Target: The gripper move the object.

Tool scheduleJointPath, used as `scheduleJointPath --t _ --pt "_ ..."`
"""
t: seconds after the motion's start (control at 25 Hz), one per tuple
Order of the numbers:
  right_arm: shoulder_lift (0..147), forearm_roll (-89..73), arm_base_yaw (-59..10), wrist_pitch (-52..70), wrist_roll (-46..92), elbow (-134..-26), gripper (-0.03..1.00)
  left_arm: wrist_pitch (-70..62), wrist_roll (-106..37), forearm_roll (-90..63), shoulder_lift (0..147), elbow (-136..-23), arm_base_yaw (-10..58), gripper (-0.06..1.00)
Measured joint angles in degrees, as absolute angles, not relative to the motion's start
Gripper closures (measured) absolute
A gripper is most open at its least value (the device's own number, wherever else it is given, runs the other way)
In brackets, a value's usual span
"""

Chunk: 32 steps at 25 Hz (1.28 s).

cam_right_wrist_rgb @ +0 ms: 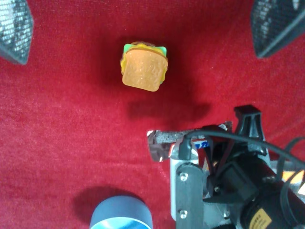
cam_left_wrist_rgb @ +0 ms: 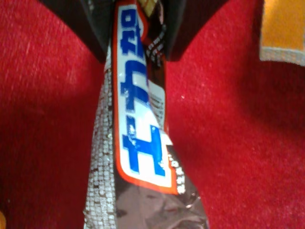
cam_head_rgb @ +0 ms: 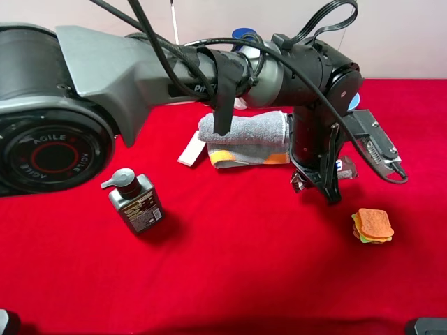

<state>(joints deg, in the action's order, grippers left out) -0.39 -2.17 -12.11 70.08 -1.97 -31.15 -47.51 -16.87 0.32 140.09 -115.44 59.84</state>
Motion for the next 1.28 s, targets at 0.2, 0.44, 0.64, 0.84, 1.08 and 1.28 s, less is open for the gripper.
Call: scheduleJointPath --t 0.2,0.44,0.64,0.84,1.08,1.28 --pt "-0.39 -2.24 -12.11 70.08 -1.97 -31.15 0.27 -47.34 -16.87 0.32 140.09 -115.14 59.84 0.70" --pt "-0.39 -3.30 -12.11 70.08 -1.97 -31.15 0.27 -47.30 -16.87 0.32 140.09 -115.15 59.84 0.71" --pt "-0.39 -3.48 -12.11 70.08 -1.97 -31.15 0.27 -47.30 -16.87 0.32 140.09 -115.15 59.84 0.71" --pt "-0.39 -3.48 -12.11 70.08 -1.97 -31.15 0.27 -47.30 -16.87 0.32 140.09 -115.15 59.84 0.71" --pt "-0.39 -3.48 -12.11 70.08 -1.97 -31.15 0.27 -47.24 -16.87 0.40 140.09 -113.20 59.84 0.71" --pt "-0.39 -3.52 -12.11 70.08 -1.97 -31.15 0.27 -47.28 -17.05 1.45 140.09 -111.82 59.84 0.71"
